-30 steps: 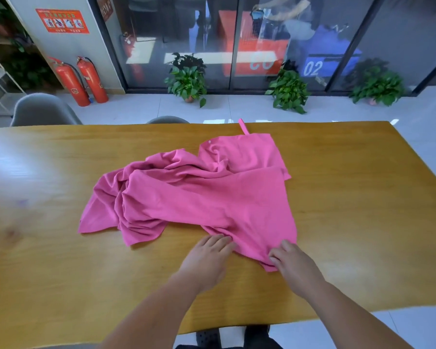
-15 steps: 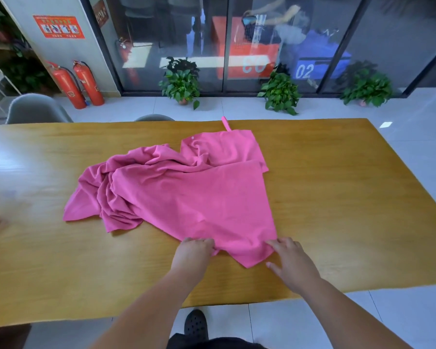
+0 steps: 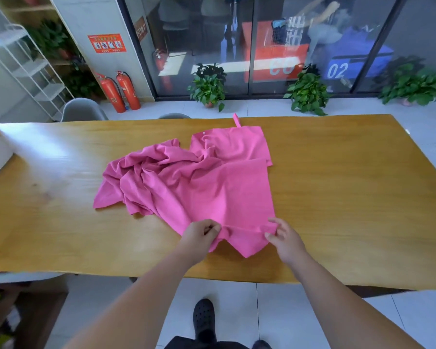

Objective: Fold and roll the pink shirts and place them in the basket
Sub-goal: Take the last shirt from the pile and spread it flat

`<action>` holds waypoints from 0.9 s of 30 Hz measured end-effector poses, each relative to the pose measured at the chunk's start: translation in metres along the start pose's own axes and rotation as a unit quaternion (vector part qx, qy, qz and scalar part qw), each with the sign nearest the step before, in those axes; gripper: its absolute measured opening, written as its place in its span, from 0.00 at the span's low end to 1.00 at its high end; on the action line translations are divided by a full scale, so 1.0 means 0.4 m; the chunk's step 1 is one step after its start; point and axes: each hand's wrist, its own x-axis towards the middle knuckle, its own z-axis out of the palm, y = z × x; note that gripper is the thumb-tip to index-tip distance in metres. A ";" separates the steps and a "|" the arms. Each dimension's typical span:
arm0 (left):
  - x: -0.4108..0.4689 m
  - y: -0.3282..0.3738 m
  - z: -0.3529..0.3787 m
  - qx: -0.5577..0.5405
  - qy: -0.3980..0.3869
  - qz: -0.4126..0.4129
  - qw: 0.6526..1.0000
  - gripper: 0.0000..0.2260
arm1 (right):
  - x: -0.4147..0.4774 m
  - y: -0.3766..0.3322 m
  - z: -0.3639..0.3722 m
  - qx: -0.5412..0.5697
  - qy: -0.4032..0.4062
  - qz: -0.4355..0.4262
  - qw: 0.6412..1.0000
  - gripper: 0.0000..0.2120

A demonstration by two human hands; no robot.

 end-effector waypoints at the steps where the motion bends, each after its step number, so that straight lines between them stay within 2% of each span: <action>1: -0.004 0.007 0.000 -0.010 0.005 -0.003 1.000 0.09 | 0.001 -0.011 -0.004 0.041 0.002 0.002 0.999 0.15; 3: -0.009 0.017 0.000 0.003 0.031 0.003 1.000 0.08 | 0.004 -0.027 -0.015 0.090 0.025 -0.007 0.996 0.12; 5: -0.011 0.025 -0.001 0.061 0.089 0.026 0.994 0.05 | 0.003 -0.054 -0.034 0.132 0.069 -0.010 0.989 0.10; 7: -0.012 0.029 0.000 0.111 0.136 0.059 0.983 0.03 | -0.003 -0.087 -0.061 0.127 0.127 -0.024 0.983 0.07; 10: -0.027 0.028 0.029 0.186 0.088 0.067 0.976 0.10 | -0.020 -0.093 -0.113 -0.007 0.198 -0.028 0.980 0.03; 12: -0.040 0.010 0.065 0.292 0.021 0.056 0.955 0.18 | -0.034 -0.060 -0.144 -0.174 0.185 0.008 0.967 0.09; 14: -0.059 -0.011 0.102 0.361 -0.057 0.037 0.930 0.25 | -0.053 -0.013 -0.162 -0.335 0.134 0.025 0.932 0.17; 16: -0.085 -0.027 0.137 0.395 -0.132 0.025 0.909 0.29 | -0.078 0.038 -0.165 -0.439 0.063 -0.034 0.896 0.22; 18: -0.113 -0.037 0.167 0.441 -0.151 0.031 0.884 0.29 | -0.104 0.081 -0.152 -0.490 -0.027 -0.113 0.864 0.28; 20: -0.132 -0.030 0.183 0.479 -0.136 0.045 0.866 0.26 | -0.126 0.110 -0.131 -0.545 -0.079 -0.134 0.824 0.30; 22: -0.132 -0.012 0.186 0.478 -0.142 0.037 0.866 0.25 | -0.140 0.116 -0.119 -0.612 -0.049 -0.134 0.778 0.27; 24: -0.118 0.002 0.185 0.447 -0.145 0.019 0.882 0.23 | -0.152 0.095 -0.117 -0.668 -0.004 -0.138 0.732 0.24; 27: -0.099 0.007 0.180 0.403 -0.116 0.021 0.908 0.22 | -0.152 0.066 -0.126 -0.689 -0.001 -0.123 0.715 0.22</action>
